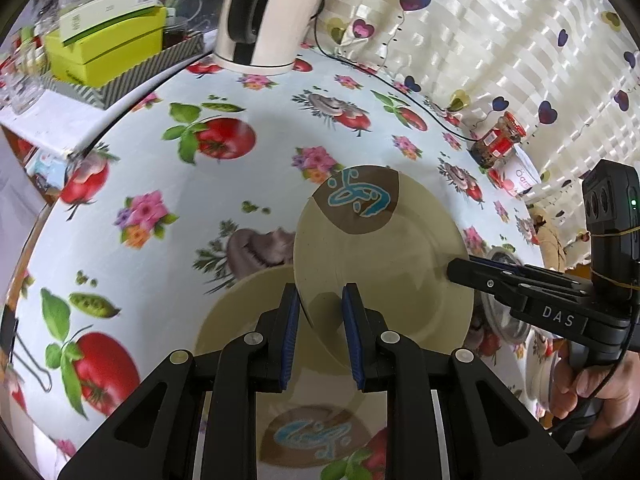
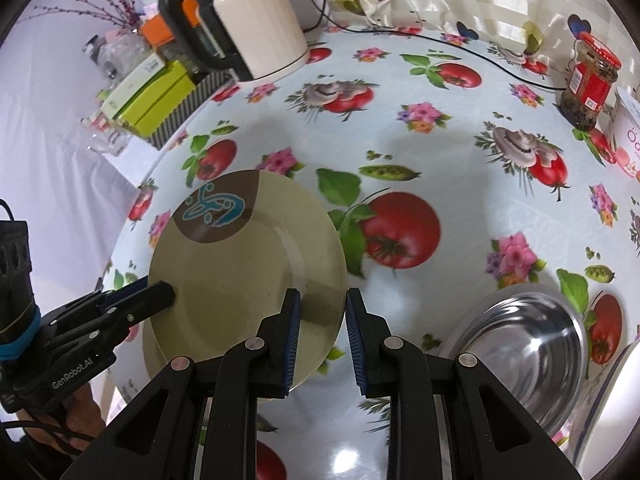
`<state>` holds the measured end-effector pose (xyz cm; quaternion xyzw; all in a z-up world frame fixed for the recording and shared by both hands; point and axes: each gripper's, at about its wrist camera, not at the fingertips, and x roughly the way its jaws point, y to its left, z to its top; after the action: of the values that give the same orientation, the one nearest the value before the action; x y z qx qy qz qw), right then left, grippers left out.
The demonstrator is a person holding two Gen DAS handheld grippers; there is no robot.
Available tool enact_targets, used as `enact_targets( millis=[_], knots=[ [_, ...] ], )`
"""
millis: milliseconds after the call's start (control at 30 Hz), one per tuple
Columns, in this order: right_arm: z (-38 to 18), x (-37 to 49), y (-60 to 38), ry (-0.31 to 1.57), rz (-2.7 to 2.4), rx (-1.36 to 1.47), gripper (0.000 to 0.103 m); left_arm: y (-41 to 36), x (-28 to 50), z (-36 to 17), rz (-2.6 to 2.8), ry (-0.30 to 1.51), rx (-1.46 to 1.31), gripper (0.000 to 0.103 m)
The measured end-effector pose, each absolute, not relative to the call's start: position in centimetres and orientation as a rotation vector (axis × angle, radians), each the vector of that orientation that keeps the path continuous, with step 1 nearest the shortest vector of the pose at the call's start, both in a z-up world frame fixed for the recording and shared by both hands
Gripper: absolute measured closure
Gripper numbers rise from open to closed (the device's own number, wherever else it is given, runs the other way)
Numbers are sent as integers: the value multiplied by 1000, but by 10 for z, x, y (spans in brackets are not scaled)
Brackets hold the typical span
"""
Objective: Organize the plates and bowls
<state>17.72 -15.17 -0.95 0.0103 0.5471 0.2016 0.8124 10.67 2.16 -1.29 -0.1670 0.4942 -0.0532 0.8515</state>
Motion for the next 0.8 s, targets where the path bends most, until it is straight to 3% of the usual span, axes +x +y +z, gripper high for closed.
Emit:
enact_targets(
  millis=[800],
  knots=[
    [-32, 136, -95, 1224, 489, -46, 81, 62, 57, -34, -36, 1077, -385, 80]
  ],
)
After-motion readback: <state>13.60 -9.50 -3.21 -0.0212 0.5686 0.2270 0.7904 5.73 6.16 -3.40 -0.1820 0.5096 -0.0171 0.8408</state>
